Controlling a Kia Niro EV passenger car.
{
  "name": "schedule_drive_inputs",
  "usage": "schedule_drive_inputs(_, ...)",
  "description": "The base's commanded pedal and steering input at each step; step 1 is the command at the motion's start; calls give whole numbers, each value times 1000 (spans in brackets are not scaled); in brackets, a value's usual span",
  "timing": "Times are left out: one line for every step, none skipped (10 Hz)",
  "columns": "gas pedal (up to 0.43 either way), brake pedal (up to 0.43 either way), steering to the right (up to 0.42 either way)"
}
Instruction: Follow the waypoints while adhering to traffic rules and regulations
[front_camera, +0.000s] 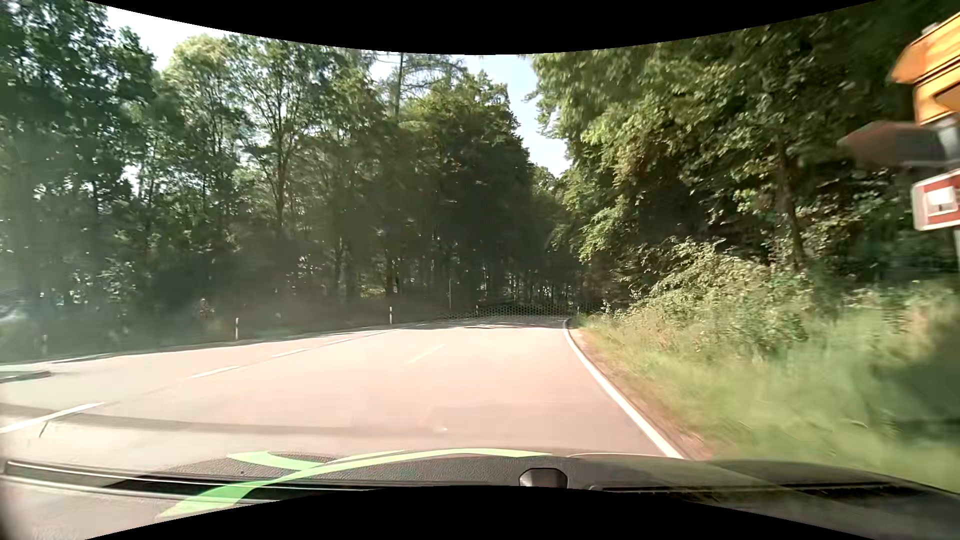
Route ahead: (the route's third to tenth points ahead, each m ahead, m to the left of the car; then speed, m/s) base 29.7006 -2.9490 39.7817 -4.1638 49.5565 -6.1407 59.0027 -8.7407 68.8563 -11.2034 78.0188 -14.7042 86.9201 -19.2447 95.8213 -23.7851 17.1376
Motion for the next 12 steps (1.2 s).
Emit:
schedule_drive_inputs(150, 0, 21)
schedule_drive_inputs(138, 0, 21)
schedule_drive_inputs(138, 0, 21)
schedule_drive_inputs(130, 0, 20)
schedule_drive_inputs(138, 0, 20)
schedule_drive_inputs(150, 0, 20)
schedule_drive_inputs(150, 0, 20)
schedule_drive_inputs(169, 0, 21)
schedule_drive_inputs(177, 0, 21)
schedule_drive_inputs(177, 0, 21)
schedule_drive_inputs(177, 0, 23)
schedule_drive_inputs(157, 0, 23)
